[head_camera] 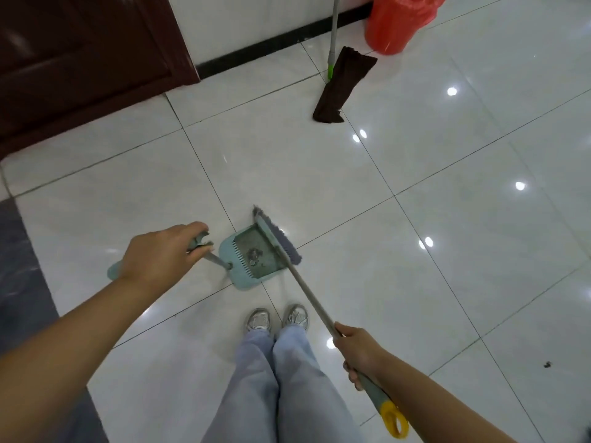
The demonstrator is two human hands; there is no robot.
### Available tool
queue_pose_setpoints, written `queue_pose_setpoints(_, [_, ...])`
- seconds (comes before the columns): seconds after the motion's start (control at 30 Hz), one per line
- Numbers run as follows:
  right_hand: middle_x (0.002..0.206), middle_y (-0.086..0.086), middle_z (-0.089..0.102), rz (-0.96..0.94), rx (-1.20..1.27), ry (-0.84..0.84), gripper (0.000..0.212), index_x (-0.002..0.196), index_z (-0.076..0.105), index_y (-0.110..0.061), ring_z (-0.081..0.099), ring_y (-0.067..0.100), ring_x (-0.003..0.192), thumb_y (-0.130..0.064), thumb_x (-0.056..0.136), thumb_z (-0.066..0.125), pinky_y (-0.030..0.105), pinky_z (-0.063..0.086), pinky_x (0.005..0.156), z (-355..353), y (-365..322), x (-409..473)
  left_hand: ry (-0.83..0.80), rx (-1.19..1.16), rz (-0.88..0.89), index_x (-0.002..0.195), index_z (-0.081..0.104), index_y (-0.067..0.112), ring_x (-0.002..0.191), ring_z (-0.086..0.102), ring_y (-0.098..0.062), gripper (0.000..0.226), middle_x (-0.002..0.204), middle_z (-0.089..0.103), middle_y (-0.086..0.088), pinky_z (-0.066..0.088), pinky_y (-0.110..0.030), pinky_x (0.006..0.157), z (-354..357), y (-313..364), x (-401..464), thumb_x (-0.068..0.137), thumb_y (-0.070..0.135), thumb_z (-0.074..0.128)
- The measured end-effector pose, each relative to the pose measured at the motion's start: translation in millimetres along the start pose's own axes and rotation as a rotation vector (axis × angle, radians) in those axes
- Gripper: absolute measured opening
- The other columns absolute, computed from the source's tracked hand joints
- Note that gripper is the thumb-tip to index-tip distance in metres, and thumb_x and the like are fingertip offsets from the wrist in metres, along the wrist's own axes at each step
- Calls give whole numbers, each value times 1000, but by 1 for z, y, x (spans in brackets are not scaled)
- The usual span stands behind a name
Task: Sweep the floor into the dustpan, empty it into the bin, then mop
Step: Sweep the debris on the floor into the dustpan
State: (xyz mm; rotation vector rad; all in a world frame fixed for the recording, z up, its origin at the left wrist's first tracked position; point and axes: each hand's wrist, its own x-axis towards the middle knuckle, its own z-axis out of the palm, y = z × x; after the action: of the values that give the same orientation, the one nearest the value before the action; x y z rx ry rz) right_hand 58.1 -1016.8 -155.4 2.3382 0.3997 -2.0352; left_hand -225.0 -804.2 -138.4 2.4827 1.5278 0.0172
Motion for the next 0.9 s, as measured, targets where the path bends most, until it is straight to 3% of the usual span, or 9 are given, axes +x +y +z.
queue_pose_setpoints(0.2, [70,10,46,25,0,72,50,148,28,-36,42,14,38,-24,100,34,25,42,39,-22,36,-30,-27,-3,-9,99,63,28,62,64,-25,26,80,69,6,44,-26,51,-2,-2,-10,81,45,68])
queue_pose_setpoints(0.53, [74,6,52,-22,-111,194,50,151,26,-27,44,16,47,-21,101,30,25,44,43,-33,27,-11,-99,-46,-187,101,64,28,66,61,-26,28,76,66,4,46,-29,56,-23,-23,-55,81,48,66])
queue_pose_setpoints(0.73, [74,5,54,-85,-185,32,45,145,36,-18,46,15,51,-17,100,33,28,45,50,8,-2,0,-94,3,-135,101,64,29,66,63,-24,27,82,68,8,45,-27,55,-20,-28,-63,81,48,66])
queue_pose_setpoints(0.9, [63,6,46,-77,-186,-69,44,142,40,-17,39,13,38,-14,99,31,25,39,37,17,0,-18,-80,6,-106,103,65,27,66,64,-25,28,83,70,6,48,-28,54,-18,-29,-59,81,43,69])
